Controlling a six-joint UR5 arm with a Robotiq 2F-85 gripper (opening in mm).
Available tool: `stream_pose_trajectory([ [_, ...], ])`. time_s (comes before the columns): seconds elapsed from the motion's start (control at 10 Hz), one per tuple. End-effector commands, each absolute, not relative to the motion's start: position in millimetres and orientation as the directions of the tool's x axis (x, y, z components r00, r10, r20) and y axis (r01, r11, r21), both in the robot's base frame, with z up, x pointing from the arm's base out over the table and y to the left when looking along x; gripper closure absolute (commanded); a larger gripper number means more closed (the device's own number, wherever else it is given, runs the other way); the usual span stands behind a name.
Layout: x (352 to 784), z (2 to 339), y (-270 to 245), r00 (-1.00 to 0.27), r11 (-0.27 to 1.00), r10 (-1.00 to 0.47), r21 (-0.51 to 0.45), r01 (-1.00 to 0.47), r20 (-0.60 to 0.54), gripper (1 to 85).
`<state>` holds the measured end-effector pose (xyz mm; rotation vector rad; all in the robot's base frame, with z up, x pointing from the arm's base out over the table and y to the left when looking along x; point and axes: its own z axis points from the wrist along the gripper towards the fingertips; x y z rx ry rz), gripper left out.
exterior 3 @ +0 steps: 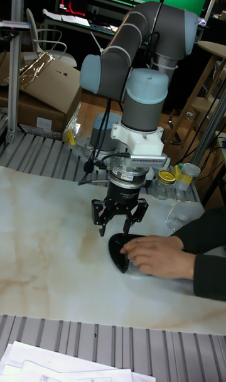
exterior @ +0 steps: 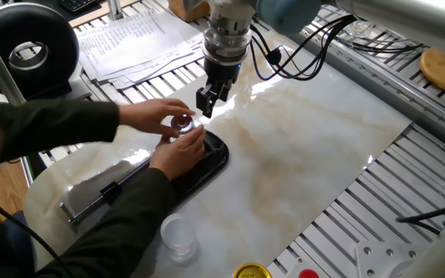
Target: Unscrew the lid from the jar
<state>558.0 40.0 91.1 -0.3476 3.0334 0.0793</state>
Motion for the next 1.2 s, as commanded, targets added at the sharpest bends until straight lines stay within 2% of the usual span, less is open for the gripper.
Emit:
stream_pose_trajectory([
  [0.0, 553.4, 93.9, 32.3, -0.988, 0.989, -0.147, 0.016, -0.148, -0.053, 26.7],
  [0.2, 554.6, 96.6, 29.6, -0.996, 0.997, -0.08, 0.008, -0.081, -0.047, 27.0],
  [0.3, 555.1, 99.1, 25.9, -0.997, 0.998, -0.069, -0.005, -0.069, -0.043, 30.0],
  [0.5, 555.9, 101.0, 23.0, -0.997, 0.998, -0.069, -0.009, -0.069, -0.04, 34.3],
  [0.9, 559.4, 106.8, 22.3, -0.996, 0.997, -0.075, -0.007, -0.075, -0.042, 35.7],
  [1.1, 561.6, 111.5, 33.9, -0.991, 0.992, -0.119, 0.027, -0.12, -0.056, 35.0],
])
